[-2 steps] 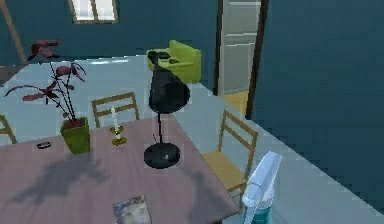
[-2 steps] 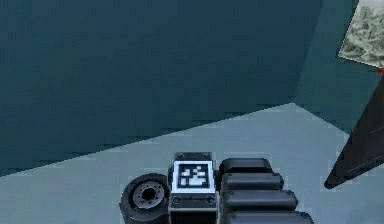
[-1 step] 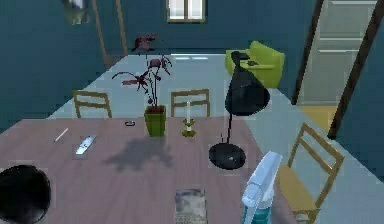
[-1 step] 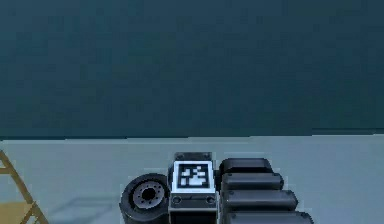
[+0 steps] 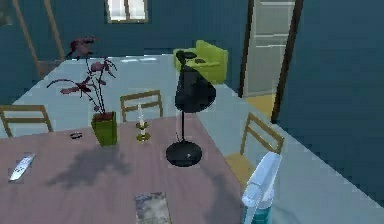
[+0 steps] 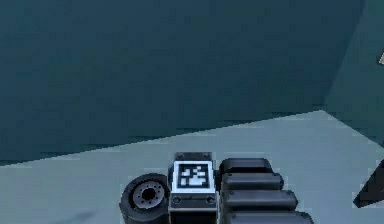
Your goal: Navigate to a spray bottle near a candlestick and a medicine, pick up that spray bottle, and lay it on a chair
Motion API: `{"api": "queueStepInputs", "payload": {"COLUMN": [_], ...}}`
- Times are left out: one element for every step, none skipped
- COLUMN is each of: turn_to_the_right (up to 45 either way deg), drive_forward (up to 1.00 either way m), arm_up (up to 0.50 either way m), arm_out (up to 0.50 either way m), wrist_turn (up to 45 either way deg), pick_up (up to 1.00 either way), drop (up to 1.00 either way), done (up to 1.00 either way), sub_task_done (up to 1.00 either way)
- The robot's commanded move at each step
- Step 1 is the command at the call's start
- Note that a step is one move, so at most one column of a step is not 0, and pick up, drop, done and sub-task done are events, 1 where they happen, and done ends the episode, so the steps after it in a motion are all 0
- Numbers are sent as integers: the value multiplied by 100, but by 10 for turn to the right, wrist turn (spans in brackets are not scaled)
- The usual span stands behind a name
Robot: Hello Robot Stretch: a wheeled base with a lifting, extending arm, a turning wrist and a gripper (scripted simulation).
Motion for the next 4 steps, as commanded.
{"api": "queueStepInputs", "payload": {"turn_to_the_right": [-450,-450,-120,0], "drive_forward": [0,0,0,15], "arm_up": [0,0,0,0], "arm_out": [0,0,0,0], "wrist_turn": [0,0,0,0], "pick_up": [0,0,0,0], "drop": [0,0,0,0], "done": [0,0,0,0], "sub_task_done": [0,0,0,0]}}
